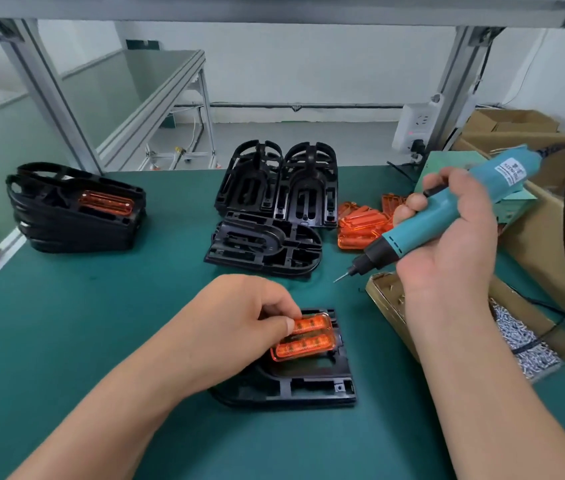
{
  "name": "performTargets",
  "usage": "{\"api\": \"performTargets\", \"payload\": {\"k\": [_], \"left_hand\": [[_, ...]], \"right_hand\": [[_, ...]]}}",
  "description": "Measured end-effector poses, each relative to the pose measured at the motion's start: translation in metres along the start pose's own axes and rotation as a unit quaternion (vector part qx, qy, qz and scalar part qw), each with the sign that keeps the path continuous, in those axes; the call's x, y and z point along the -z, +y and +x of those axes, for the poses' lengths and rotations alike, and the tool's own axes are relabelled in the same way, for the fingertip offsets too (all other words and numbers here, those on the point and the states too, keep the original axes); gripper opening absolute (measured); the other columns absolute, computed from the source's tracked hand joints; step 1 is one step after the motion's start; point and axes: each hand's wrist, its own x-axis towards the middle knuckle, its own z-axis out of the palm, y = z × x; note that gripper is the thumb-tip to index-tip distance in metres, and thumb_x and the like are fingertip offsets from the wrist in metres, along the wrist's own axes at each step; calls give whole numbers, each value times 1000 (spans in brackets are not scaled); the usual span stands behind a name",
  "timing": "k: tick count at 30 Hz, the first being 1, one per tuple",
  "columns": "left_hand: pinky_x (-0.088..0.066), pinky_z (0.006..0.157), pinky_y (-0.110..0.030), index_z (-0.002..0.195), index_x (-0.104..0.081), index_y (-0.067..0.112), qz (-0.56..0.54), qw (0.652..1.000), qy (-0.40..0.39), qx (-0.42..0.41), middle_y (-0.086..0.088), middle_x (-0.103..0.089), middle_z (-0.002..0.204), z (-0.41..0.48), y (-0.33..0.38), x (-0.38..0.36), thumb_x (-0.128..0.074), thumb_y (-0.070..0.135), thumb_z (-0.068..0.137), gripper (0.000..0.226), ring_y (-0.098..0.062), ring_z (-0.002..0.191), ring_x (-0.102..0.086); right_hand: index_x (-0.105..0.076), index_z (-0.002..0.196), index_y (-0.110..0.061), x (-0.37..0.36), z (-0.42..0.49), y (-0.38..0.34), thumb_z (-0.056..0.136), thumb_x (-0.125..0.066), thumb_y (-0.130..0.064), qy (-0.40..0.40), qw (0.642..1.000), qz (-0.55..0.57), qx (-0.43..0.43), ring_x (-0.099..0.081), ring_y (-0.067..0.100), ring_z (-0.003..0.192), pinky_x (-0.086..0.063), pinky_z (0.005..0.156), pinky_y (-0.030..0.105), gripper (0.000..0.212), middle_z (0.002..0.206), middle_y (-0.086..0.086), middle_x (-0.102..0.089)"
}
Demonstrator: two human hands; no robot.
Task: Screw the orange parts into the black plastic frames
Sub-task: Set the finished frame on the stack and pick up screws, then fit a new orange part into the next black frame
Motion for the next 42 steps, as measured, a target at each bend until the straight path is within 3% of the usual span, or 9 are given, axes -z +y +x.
{"api": "performTargets", "payload": {"k": [5, 9, 17, 23, 31, 37, 42], "left_hand": [[-47, 74, -20, 88, -76, 40, 15, 1000, 1, -12, 25, -67, 96, 0, -1, -5, -70, 35, 94, 9, 5, 90, -63], [-49, 77, -23, 87, -77, 41, 20, 1000, -1, -18, 20, -64, 95, -1, -2, -7, -72, 36, 93, 9, 2, 90, -62], [-48, 84, -25, 91, -76, 41, 57, 998, 20, -34, 26, -61, 95, 2, -3, -13, -74, 36, 92, 5, 5, 100, -54], [-47, 85, -26, 92, -75, 40, 106, 993, 19, -48, 18, -60, 86, 3, -2, -16, -73, 38, 92, 3, 3, 103, -47], [-42, 89, -21, 97, -72, 45, 106, 989, 29, -96, 24, -55, 98, 2, -4, -18, -70, 44, 94, 4, 0, 111, -44], [-34, 111, -28, 117, -68, 51, 145, 980, -51, -124, 32, -38, 131, 2, -8, -21, -67, 60, 90, 29, 3, 132, -30], [-36, 108, -25, 118, -67, 50, 137, 981, -72, -114, 36, -37, 131, 3, -9, -22, -68, 57, 92, 26, 7, 129, -32]], "right_hand": [[-59, 105, -11, 0, -1, 1, 101, -64, -13, -16, 1000, -6, 5, -56, 17, 64, -48, 63, 30, 7, 86, 5, -66], [-56, 109, -10, 0, -2, 2, 101, -63, -13, -24, 1000, -6, 5, -56, 17, 65, -48, 64, 30, 11, 87, 5, -65], [-56, 114, -9, 1, -2, 1, 99, -66, -13, -24, 1000, 1, 5, -56, 17, 66, -49, 65, 31, 18, 89, 6, -66], [-54, 118, -9, 1, -1, 0, 99, -67, -13, -21, 1000, 4, 6, -57, 18, 67, -50, 65, 31, 24, 90, 7, -65], [-56, 112, -9, 0, -1, -1, 102, -64, -13, -19, 1000, 6, 1, -56, 17, 65, -50, 64, 30, 13, 89, 6, -65], [-57, 112, -10, 0, -1, -2, 102, -64, -14, -11, 1000, 10, -2, -57, 16, 65, -50, 65, 30, 13, 90, 6, -65], [-60, 106, -10, 0, 0, -5, 102, -64, -14, -13, 1000, 22, 10, -57, 16, 65, -50, 64, 29, 6, 88, 6, -66]]}}
